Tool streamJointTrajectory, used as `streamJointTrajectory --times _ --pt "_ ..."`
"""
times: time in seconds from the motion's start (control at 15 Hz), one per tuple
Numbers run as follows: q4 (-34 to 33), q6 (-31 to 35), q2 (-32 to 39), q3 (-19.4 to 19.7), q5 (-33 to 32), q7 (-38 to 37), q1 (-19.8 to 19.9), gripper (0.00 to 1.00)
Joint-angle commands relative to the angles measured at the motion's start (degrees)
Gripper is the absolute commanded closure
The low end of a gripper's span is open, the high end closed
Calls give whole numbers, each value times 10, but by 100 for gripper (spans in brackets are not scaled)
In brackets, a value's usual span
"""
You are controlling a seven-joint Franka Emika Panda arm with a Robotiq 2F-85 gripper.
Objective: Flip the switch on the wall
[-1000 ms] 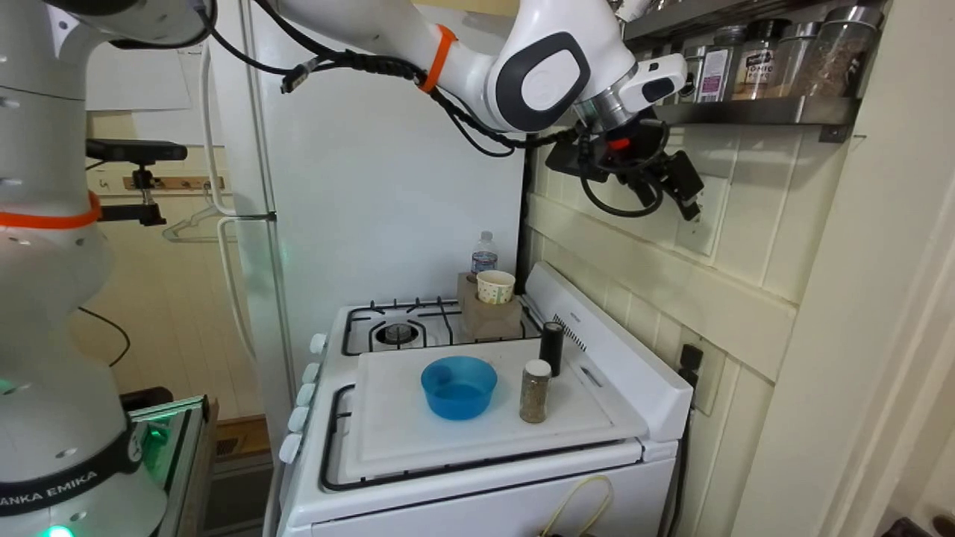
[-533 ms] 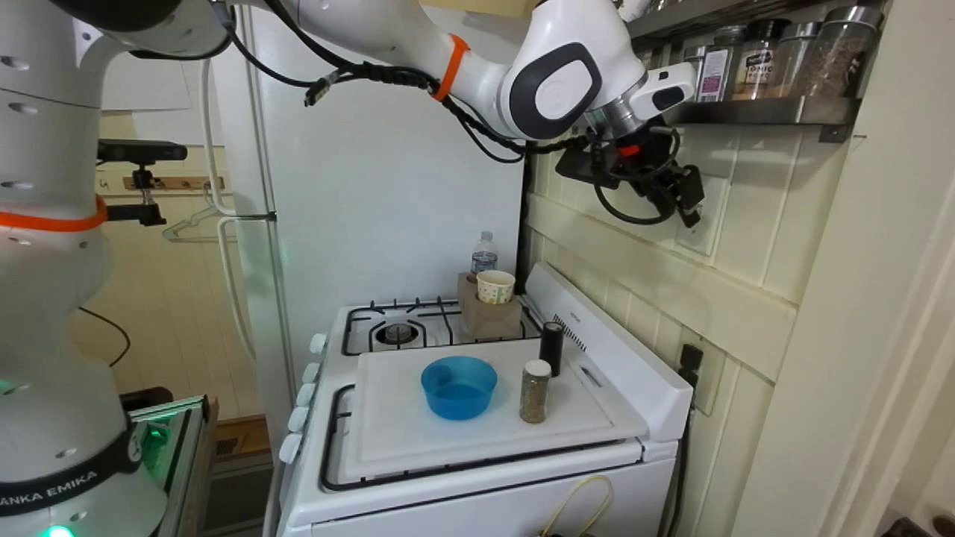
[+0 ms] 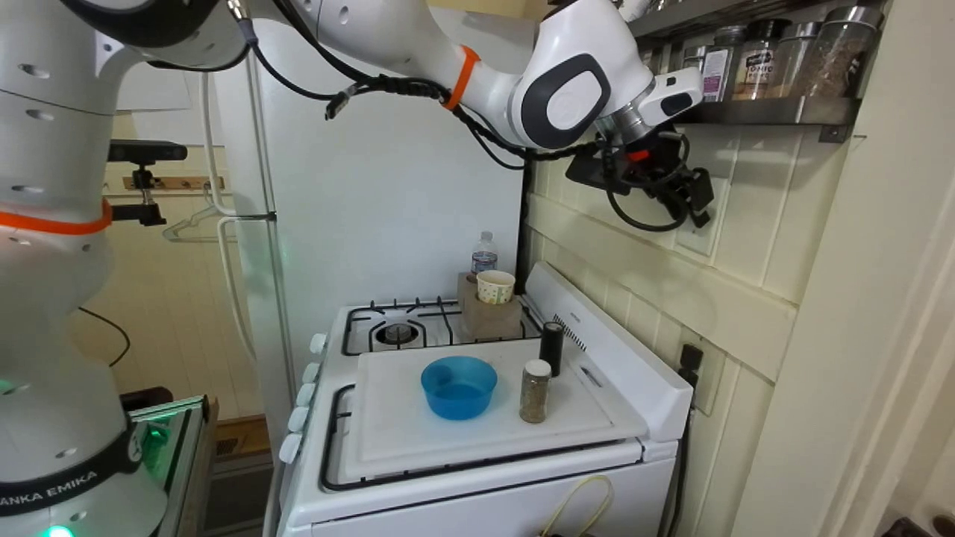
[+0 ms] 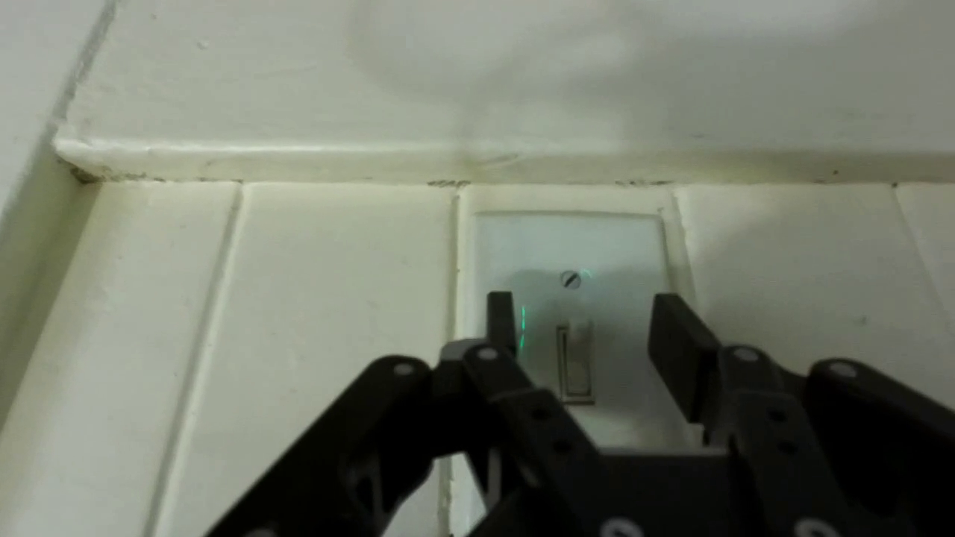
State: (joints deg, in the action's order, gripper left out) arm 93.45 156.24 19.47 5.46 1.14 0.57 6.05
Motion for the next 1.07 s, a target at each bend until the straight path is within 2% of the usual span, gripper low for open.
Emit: streamJointTrajectory --times 0.0,0.07,0.2,0.33,0.53,0.6,0.73,1.0 --pt "-16 -1 14 -1 -1 -14 -1 50" --pt "-17 1 16 0 -2 -16 -2 52" --pt "-16 2 13 1 -2 -18 -2 63" --pt "-16 3 13 -1 0 -18 -2 81" --pt "-14 1 11 1 -3 -22 -4 98" --pt "-14 3 11 0 -2 -20 -3 95" --pt "-9 4 4 3 -5 -23 -5 100" --pt "-3 13 -11 3 -5 -26 -6 98"
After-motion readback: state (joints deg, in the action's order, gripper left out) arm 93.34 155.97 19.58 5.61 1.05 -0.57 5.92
